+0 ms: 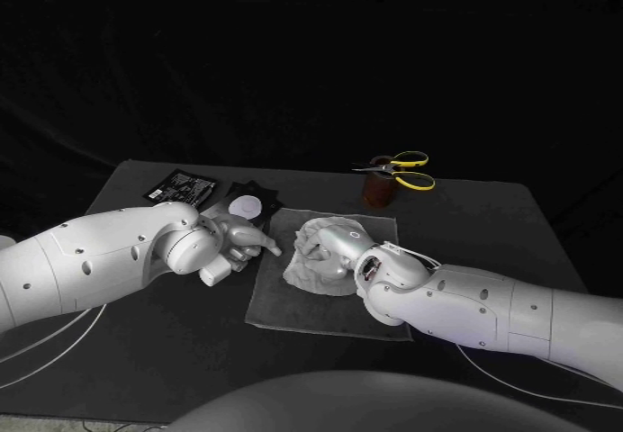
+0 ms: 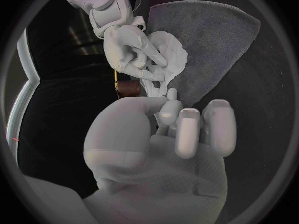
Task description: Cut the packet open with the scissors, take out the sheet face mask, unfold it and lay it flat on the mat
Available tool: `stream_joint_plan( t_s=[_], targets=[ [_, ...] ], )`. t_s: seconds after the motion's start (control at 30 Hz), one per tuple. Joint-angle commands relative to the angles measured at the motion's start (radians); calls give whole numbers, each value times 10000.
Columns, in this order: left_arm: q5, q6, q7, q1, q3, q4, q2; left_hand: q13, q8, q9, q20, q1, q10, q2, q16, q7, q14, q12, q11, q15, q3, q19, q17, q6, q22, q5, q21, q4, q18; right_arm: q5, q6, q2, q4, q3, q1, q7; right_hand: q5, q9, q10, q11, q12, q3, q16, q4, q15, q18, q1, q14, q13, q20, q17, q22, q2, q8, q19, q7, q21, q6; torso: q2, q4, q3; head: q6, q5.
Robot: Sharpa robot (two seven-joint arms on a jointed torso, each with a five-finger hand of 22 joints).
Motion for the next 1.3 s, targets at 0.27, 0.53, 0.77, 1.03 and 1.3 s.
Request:
stream_joint_plan(
  t_s=[0.27, 0.53, 0.77, 1.03, 1.3],
  targets=[
    [60, 300, -120, -7, -10, 205, -22, -165, -157, -113, -11, -238, -154, 1, 41, 61, 758, -79, 22, 36, 195, -41, 1505, -92, 757, 42, -17, -131, -139, -186, -450, -13, 135, 2, -97, -33, 15, -6, 92, -37, 114, 102, 74, -5, -63, 140, -139, 775, 313, -48, 1184, 1124, -20, 38, 48, 2, 79, 181, 3, -4, -7, 1, 29],
    [322, 152, 218, -13, -11, 251, 35, -183, -305, -195, -16, -248, -153, 83, 38, 16, 755, -101, -14, 14, 382, -62, 1497, -190, 741, 42, -30, -307, -131, -174, -536, -12, 199, 3, -119, -21, 15, -5, 104, -53, 125, 143, 80, -13, -76, 138, -154, 778, 321, -58, 1194, 1128, -26, 55, 58, -16, 96, 241, 1, -1, -6, 1, 42],
    [443, -92, 382, -22, -12, 136, 226, -230, -767, -398, -55, -427, -171, 121, 41, -20, 754, -159, -82, -38, 548, -92, 1506, -614, 718, 42, -48, -450, -122, -144, -599, -6, 252, 3, -129, 31, 16, -5, 108, -57, 131, 153, 84, -18, -79, 137, -154, 780, 325, -61, 1201, 1129, -29, 58, 61, -20, 101, 253, 4, -7, -2, 1, 52],
    [559, -226, 384, -35, -17, -8, 463, -355, -992, -482, -84, -506, -248, 152, 42, -6, 755, -239, -109, -65, 617, -106, 1512, -774, 702, 43, -61, -496, -118, -71, -252, 26, 200, 3, -133, 36, 17, -7, 111, -71, 129, 217, 77, -20, -92, 142, -164, 778, 323, -73, 1185, 1123, -3, 71, 57, -36, 78, 309, 0, -16, -1, 1, 51],
    [515, -413, 368, -36, -18, -91, 539, -521, -1207, -557, -116, -517, -367, 184, 37, 3, 752, -356, -162, -105, 774, -128, 1503, -905, 676, 43, -84, -624, -109, -39, -7, 85, 147, 2, -145, 52, 17, 3, 123, -109, 141, 321, 73, -5, -122, 141, -217, 776, 332, -99, 1175, 1123, 29, 125, 62, -85, 88, 476, -1, -1, -1, 1, 40]
  ],
)
